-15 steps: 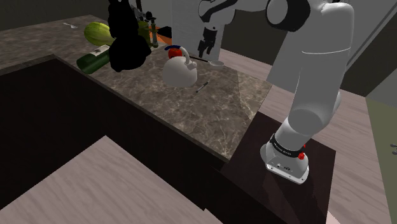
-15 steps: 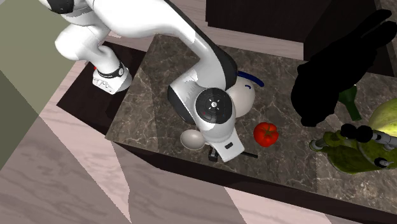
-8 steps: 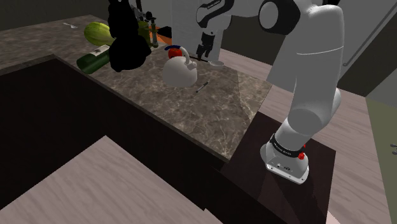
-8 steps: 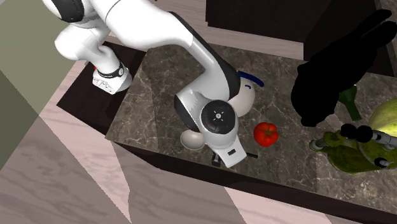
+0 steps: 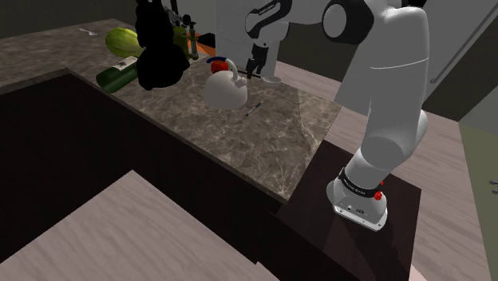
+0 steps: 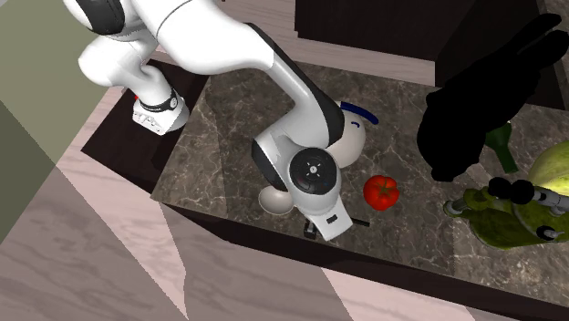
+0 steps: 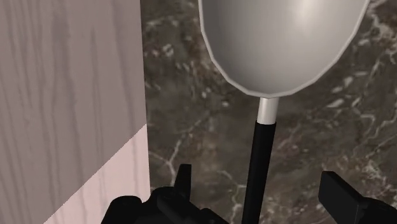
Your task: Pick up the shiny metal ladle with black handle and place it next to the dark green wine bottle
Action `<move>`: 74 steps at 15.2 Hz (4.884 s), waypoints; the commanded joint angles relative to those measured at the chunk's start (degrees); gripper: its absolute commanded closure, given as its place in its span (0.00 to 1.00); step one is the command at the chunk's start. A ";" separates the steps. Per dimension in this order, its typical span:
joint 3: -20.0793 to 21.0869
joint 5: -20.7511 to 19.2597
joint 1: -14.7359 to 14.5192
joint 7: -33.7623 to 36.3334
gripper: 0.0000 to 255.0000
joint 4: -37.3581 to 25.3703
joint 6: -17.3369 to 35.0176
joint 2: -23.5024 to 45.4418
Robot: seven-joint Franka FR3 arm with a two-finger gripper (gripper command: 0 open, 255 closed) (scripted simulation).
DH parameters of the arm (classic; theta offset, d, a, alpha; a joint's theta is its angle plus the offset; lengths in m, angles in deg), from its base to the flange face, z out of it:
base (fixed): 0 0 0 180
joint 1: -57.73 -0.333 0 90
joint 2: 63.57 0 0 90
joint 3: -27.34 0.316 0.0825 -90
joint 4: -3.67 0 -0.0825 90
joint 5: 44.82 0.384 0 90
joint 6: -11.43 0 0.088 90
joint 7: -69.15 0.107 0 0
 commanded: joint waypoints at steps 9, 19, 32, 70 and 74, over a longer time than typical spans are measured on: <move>0.00 -0.01 -0.02 0.04 1.00 -0.08 -0.06 0.01; -0.63 -1.29 -0.24 1.32 1.00 -2.43 -4.79 -2.53; -1.30 -2.86 -0.23 3.25 1.00 -8.49 -13.28 -5.23; 7.57 -9.42 -23.47 38.04 1.00 -20.54 -17.34 -2.08; 8.57 -10.00 -26.29 42.52 1.00 -27.88 -19.59 2.60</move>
